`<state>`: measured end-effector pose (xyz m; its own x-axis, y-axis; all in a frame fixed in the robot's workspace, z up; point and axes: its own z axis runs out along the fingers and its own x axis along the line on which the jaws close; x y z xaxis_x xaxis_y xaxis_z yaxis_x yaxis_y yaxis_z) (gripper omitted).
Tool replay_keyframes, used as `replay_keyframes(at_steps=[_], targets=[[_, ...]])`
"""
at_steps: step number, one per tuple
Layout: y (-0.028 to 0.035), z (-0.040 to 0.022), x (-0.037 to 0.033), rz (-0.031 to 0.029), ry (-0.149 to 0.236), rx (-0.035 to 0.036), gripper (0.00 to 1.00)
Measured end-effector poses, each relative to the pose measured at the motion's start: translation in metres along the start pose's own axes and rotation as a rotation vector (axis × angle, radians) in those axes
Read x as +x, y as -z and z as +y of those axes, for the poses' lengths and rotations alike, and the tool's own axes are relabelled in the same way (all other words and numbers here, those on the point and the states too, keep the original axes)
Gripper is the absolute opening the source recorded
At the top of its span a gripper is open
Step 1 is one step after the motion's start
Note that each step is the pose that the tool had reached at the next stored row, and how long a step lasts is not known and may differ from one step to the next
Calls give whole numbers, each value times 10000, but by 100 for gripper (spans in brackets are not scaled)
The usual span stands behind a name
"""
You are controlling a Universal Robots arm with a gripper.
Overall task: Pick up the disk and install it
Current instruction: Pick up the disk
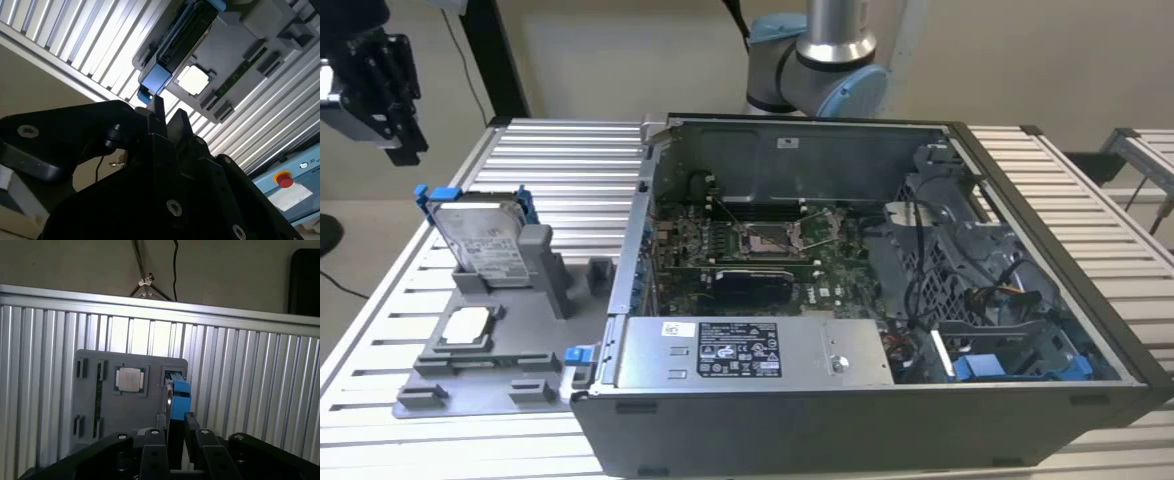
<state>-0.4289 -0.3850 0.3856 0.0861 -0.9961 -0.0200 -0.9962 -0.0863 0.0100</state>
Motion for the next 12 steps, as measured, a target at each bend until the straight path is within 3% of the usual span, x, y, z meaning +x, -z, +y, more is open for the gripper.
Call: replay_keyframes(at_steps=[12], targets=[[0, 0, 0, 0, 1, 0, 100]])
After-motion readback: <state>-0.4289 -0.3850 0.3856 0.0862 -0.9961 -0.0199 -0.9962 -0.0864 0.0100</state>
